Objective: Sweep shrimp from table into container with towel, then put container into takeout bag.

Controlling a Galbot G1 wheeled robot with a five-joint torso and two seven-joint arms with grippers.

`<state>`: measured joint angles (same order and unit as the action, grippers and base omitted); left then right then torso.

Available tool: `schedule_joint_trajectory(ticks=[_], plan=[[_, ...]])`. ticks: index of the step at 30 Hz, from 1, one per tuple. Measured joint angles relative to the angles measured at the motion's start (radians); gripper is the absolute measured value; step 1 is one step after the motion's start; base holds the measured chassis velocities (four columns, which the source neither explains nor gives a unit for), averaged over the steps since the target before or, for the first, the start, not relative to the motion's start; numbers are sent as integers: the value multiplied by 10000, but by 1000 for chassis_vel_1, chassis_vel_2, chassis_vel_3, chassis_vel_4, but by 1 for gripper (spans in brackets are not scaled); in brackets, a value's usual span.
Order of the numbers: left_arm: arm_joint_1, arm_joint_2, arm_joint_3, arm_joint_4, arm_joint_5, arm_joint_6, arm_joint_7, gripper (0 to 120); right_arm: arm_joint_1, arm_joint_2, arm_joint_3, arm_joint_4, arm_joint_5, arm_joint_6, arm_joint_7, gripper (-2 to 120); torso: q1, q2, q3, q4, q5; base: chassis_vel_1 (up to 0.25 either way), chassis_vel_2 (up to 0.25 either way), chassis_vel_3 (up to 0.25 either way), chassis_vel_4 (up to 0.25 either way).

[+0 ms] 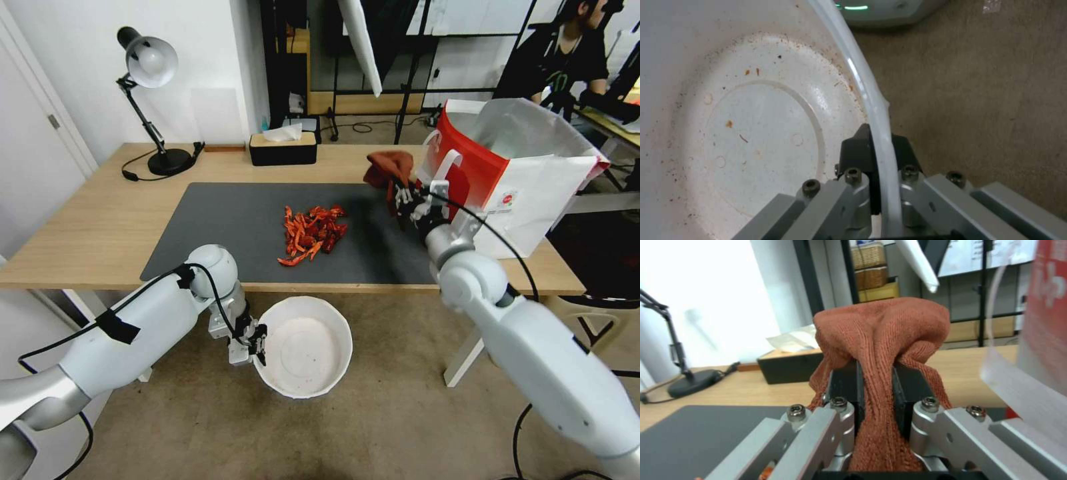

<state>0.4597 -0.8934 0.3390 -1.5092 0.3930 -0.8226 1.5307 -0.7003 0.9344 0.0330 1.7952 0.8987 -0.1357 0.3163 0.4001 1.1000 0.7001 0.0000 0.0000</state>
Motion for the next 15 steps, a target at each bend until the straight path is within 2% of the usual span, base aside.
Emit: schedule_joint_trajectory(ticks=[5, 12, 15], plan=[[-3, 21, -12, -1, -13, 0, 0, 0, 615, -117, -314, -409, 621, -9, -456, 10, 0, 0, 0, 0, 0, 0, 0, 0, 0], [60, 107, -93, -62, -33, 0, 0, 0, 1301, -185, -604, -1456, 1482, -93, -2436, 10, 0, 0, -1, 0, 0, 0, 0, 0, 0], [152, 127, -186, -107, -32, 0, 0, 0, 1655, -166, -822, -1940, 1701, -220, -2953, 10, 0, 0, -1, -1, -1, 0, 0, 0, 0]])
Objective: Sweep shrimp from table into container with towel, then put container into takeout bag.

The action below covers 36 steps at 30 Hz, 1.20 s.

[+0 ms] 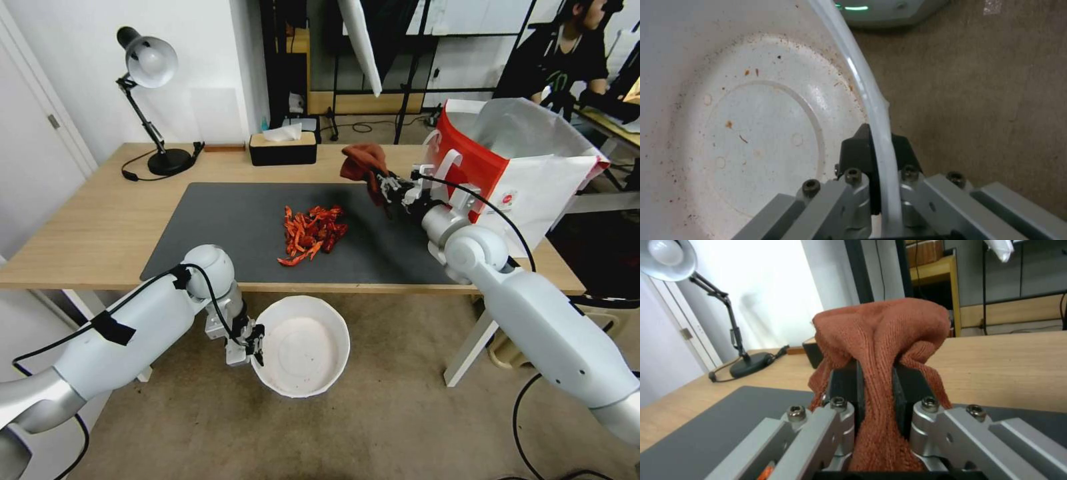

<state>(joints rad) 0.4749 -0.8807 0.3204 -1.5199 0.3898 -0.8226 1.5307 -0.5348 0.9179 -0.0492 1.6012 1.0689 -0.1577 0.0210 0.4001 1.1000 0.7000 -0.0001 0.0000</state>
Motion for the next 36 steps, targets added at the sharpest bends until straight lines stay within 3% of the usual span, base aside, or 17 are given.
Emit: schedule_joint_trajectory(ticks=[10, 22, 36], plan=[[166, 141, -269, -106, 22, 0, 0, 0, 1679, 752, -1267, -2039, -13, 169, -448, 10, 1, 0, 0, 2, -1, 0, 0, 0, 0], [53, 147, -292, -54, -44, 0, 1, 0, 2367, 1407, -1695, -3493, -496, 389, -958, 10, 1, 0, 1, 0, 0, 0, 0, 0, 0], [-429, 287, -32, -70, -727, 0, 1, 0, 2750, 2015, -2374, -5126, -1176, 835, -1699, 10, 1, 0, 1, 1, 0, 0, 0, 0, 0]])
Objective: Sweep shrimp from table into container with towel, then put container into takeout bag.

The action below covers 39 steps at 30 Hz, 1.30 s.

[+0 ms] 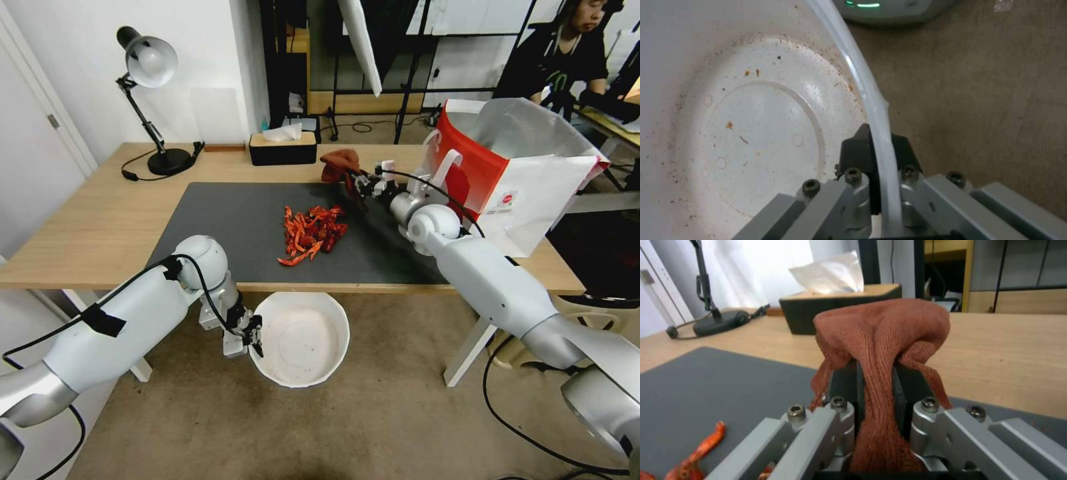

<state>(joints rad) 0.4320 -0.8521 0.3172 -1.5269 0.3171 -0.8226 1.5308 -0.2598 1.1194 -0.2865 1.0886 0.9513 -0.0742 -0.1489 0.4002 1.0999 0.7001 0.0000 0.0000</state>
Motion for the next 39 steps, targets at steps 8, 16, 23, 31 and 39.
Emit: schedule_joint_trajectory(ticks=[8, 16, 23, 31, 39], plan=[[-93, -51, -44, 46, -86, 0, 0, 0, 269, 340, -145, -939, -201, -40, -431, 10, -2, 0, 0, -1, -2, 0, 0, 0, 0], [-176, -63, -87, 116, -198, 0, 0, 0, 321, 569, -265, -1457, -672, -208, -1035, 10, -2, 0, 0, 0, -1, 0, 0, 0, 0], [-185, -65, -147, 168, -232, 0, 0, 0, 235, 494, -417, -1480, -944, -393, -1440, 10, -2, 0, 0, 0, -1, 0, 0, 0, 0], [-184, -102, -237, 169, -245, 0, 0, 0, 124, 329, -488, -1372, -1019, -418, -1655, 10, -2, 0, -1, 0, 0, 0, 0, 0, 0], [-233, -175, -269, 212, -235, 0, 0, 0, -102, 47, -601, -777, -981, -459, -1680, 10, -2, 0, -2, -1, 0, 0, 0, 0, 0]])
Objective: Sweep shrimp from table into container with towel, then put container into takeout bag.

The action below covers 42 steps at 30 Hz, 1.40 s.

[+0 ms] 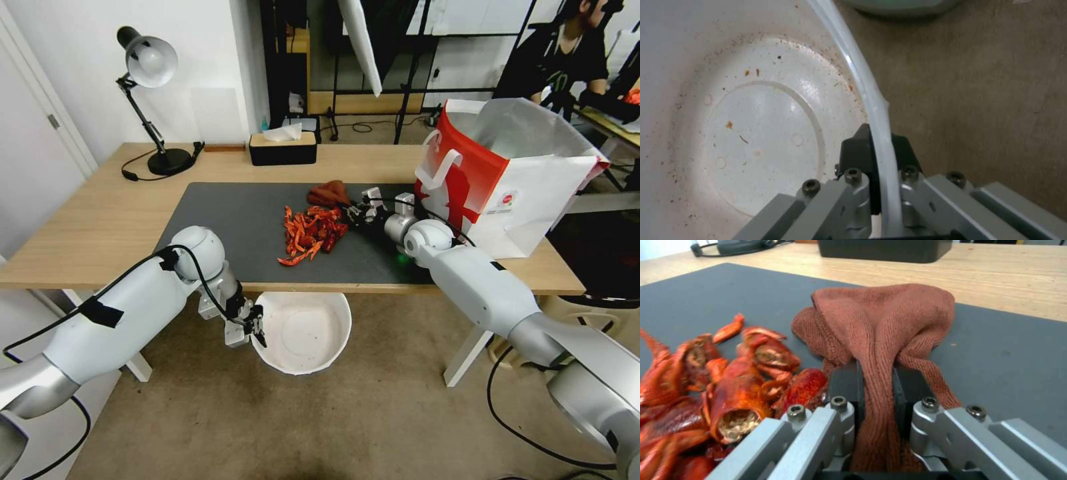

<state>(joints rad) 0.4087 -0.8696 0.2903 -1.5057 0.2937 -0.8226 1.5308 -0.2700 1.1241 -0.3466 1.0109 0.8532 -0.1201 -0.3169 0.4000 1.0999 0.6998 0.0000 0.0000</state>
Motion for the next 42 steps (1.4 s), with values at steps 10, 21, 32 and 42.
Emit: schedule_joint_trajectory(ticks=[10, 21, 32, 42], plan=[[-84, -151, 162, -46, -30, 0, 0, 0, -182, -313, -93, 692, 179, -87, 132, 10, 0, 0, 0, 0, 0, 0, 0, 0, 0], [-122, -391, 306, 11, 8, 0, 0, 0, -485, -669, -196, 1458, 333, -201, 256, 10, 0, 1, 1, 0, 0, 0, 0, 0, 0], [-237, -488, 375, 151, 9, 1, 0, 0, -952, -1055, -212, 2437, 550, -314, 562, 10, 0, 0, 1, 0, -1, 0, 0, 0, 0], [-321, -455, 366, 326, -6, 1, 0, 0, -1455, -1499, -186, 3325, 672, -414, 773, 10, -1, 1, 2, 0, 0, 0, 0, 0, 0]])
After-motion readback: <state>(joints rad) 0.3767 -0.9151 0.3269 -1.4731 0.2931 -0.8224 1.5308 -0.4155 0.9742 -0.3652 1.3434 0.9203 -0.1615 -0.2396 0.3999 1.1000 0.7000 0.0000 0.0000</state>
